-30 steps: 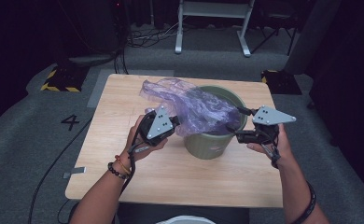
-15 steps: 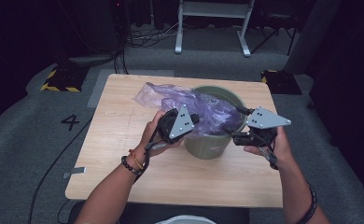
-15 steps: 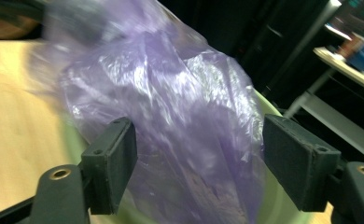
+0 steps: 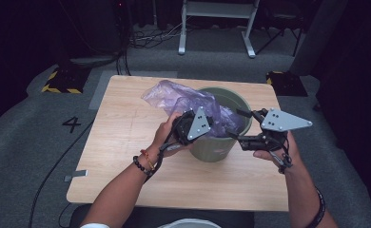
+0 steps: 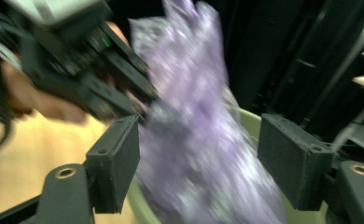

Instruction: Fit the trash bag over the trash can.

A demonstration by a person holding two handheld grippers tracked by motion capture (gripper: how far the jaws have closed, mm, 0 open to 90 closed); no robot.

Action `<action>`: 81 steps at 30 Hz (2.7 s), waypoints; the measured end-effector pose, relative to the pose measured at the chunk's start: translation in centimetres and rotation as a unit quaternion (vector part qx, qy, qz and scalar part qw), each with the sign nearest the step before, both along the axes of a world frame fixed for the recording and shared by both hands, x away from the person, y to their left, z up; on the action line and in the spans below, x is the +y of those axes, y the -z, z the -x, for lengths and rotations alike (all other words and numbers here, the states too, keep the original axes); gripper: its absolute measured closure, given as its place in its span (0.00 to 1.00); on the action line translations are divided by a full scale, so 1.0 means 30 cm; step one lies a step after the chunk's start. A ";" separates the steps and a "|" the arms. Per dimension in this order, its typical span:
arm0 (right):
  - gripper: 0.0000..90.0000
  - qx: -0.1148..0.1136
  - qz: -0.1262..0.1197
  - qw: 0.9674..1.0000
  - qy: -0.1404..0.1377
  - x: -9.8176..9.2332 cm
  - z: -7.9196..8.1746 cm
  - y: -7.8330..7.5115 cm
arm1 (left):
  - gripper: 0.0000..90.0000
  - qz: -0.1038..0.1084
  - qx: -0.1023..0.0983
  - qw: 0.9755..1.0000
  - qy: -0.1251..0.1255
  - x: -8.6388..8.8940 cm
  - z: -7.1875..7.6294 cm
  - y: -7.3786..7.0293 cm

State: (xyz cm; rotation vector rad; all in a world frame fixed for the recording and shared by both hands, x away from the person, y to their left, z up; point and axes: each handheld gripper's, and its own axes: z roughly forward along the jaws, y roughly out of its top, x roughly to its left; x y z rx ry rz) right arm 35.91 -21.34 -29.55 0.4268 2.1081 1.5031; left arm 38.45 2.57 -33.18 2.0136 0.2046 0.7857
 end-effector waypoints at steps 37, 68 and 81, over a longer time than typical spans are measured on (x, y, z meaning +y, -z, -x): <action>1.00 0.061 -0.088 0.990 0.093 -0.123 0.036 0.098 | 0.90 0.024 0.014 0.999 0.038 0.132 0.161 0.031; 0.96 0.087 -0.076 0.987 0.108 -0.196 0.053 0.261 | 0.22 0.176 0.097 0.979 -0.028 0.386 0.147 0.074; 0.85 0.073 -0.061 0.989 0.110 -0.212 0.031 0.270 | 0.29 0.191 0.118 0.974 0.006 0.390 -0.021 0.041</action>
